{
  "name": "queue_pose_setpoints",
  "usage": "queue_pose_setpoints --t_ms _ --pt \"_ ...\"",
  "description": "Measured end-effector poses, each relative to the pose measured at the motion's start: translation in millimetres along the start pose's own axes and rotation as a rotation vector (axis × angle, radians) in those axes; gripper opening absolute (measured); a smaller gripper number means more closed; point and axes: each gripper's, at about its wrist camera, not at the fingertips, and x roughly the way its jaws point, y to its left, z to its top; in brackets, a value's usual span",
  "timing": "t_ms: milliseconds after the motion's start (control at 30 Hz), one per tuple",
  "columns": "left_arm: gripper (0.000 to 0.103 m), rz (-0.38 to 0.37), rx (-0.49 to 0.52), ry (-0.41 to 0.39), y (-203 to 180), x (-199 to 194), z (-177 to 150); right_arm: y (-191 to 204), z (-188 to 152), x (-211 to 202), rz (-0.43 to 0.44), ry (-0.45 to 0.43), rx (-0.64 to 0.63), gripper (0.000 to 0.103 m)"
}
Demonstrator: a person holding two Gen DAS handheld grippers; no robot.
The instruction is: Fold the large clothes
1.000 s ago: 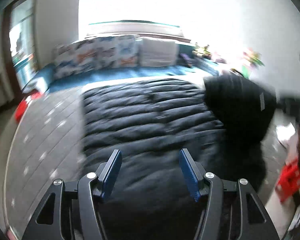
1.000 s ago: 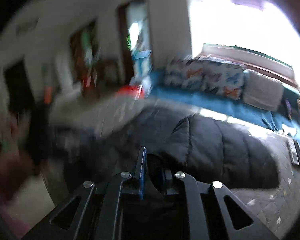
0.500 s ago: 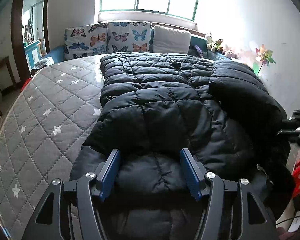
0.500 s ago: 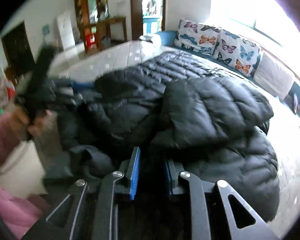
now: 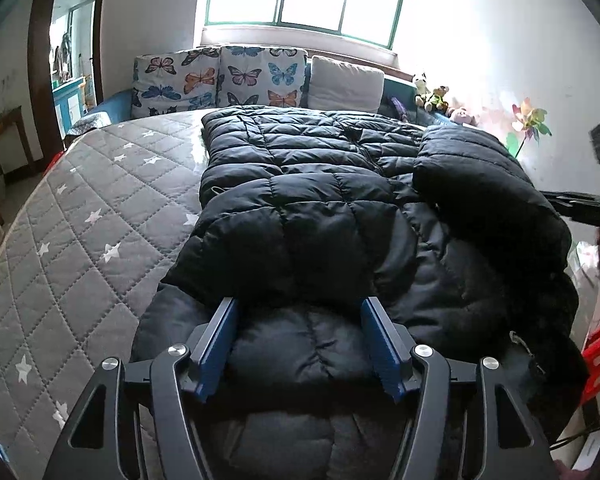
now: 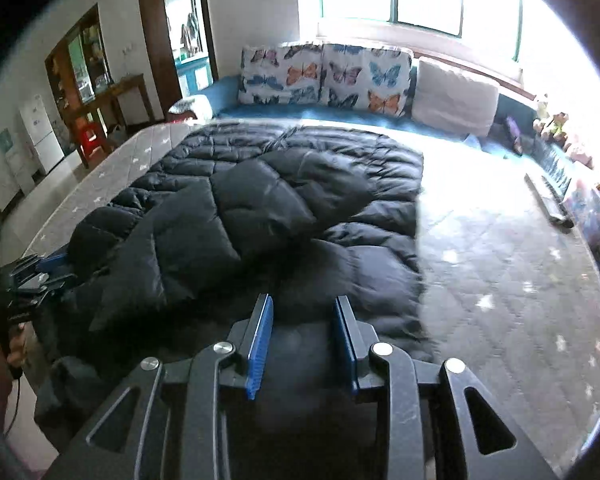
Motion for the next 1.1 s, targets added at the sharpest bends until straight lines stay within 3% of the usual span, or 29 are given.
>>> queue_pose_setpoints --t_ms 200,333,567,700,833,933,1000,1100 --pt "0.068 -0.027 -0.023 -0.017 2.5 -5.1 -2.9 49.7 12.9 -8.6 0.17 -0.061 -0.081 0.034" --pt "0.069 -0.053 -0.034 -0.036 5.3 -9.5 -5.5 96.9 12.0 -22.2 0.229 -0.101 -0.218 0.034" --pt "0.071 -0.123 -0.089 -0.069 18.8 -33.3 -13.7 135.4 -3.3 0.8 0.273 -0.005 -0.319 0.034" --pt "0.071 -0.134 -0.112 -0.076 26.8 -54.6 -21.0 124.3 -4.8 -8.7 0.257 -0.011 -0.307 0.034" --pt "0.071 -0.078 -0.116 -0.099 28.2 -79.1 -17.5 93.3 1.3 -29.5 0.179 -0.042 -0.276 0.034" --pt "0.071 -0.074 -0.117 -0.138 24.0 -94.3 -0.9 59.7 2.8 -38.8 0.114 -0.044 -0.214 0.035" --pt "0.071 -0.071 -0.103 -0.153 14.3 -100.6 14.1 34.5 2.8 -39.2 0.084 -0.033 -0.159 0.042" --pt "0.071 -0.12 -0.076 -0.158 -1.2 -94.4 44.0 -1.7 -0.5 -41.4 0.053 -0.025 -0.072 0.048"
